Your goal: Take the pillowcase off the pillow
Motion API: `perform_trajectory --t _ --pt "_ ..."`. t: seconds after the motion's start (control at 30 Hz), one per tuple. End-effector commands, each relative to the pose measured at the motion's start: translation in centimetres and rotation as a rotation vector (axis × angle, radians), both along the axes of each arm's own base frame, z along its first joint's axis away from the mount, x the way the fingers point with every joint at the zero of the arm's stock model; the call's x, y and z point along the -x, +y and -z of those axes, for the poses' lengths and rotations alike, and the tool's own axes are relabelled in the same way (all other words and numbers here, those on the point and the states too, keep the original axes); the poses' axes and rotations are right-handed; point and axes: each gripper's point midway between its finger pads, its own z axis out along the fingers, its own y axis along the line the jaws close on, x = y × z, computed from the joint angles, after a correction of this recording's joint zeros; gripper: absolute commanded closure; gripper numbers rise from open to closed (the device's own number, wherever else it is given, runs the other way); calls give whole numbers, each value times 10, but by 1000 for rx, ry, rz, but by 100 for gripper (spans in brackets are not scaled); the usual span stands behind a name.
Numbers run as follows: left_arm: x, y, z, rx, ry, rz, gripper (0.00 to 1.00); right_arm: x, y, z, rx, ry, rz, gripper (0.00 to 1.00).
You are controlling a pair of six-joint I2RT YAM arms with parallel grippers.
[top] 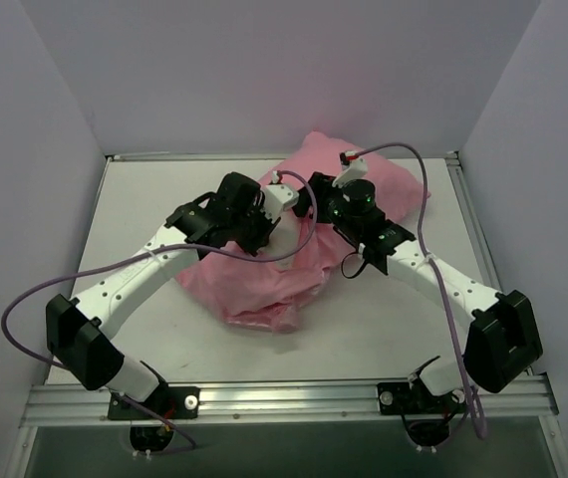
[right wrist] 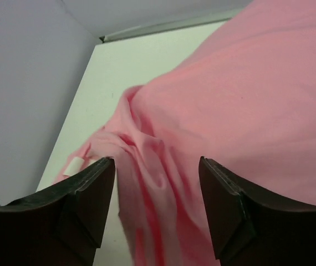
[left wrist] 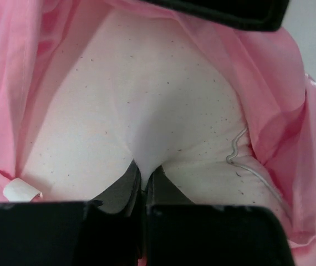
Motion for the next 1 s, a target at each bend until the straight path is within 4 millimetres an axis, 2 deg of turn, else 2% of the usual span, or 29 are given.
perform_trajectory --t 0.0,0.1,0.13,0.17,0.2,0.27,0.3,0.4,0.43,0.53,0.6,0.73,0.83,0.87,0.9,0.97 --pt "-15 -22 -33 113 -12 -31 98 0 -21 -37 90 -40 50 35" --pt "-26 -27 -33 128 -6 -44 98 25 -31 -29 122 1 42 34" --pt "-32 -30 -40 145 -11 -50 98 39 -36 -40 107 -24 36 34" --pt "-38 -29 -44 161 -10 -67 98 49 -39 -27 118 -6 24 34" --pt "-41 -30 -49 174 -13 -69 98 65 -40 -40 91 -41 -6 34" --pt "-46 -33 -63 195 -38 -65 98 81 -41 -44 79 -76 -41 35" --pt "-48 -34 -67 200 -46 -67 98 96 -38 -52 68 -124 -89 36" --pt "-51 -36 -75 215 -52 -72 98 115 -26 -61 80 -199 -171 37" --pt "-51 -38 -74 216 -49 -72 98 124 -16 -60 88 -205 -204 37" --pt "-51 -38 -74 221 -44 -77 98 122 2 -47 111 -177 -218 36" --pt "-51 -38 -73 219 -41 -78 98 114 17 -38 106 -164 -237 35" --pt "-50 -37 -77 228 -45 -76 98 99 28 -43 93 -193 -204 35" --pt "-48 -37 -75 228 -41 -73 98 96 35 -48 88 -219 -226 35" --pt "-49 -38 -74 226 -41 -72 98 97 40 -51 85 -223 -244 36" --pt "-49 -38 -73 226 -39 -71 98 100 47 -43 93 -205 -283 37" --pt "-51 -38 -75 227 -42 -76 98 106 51 -35 103 -185 -313 46"
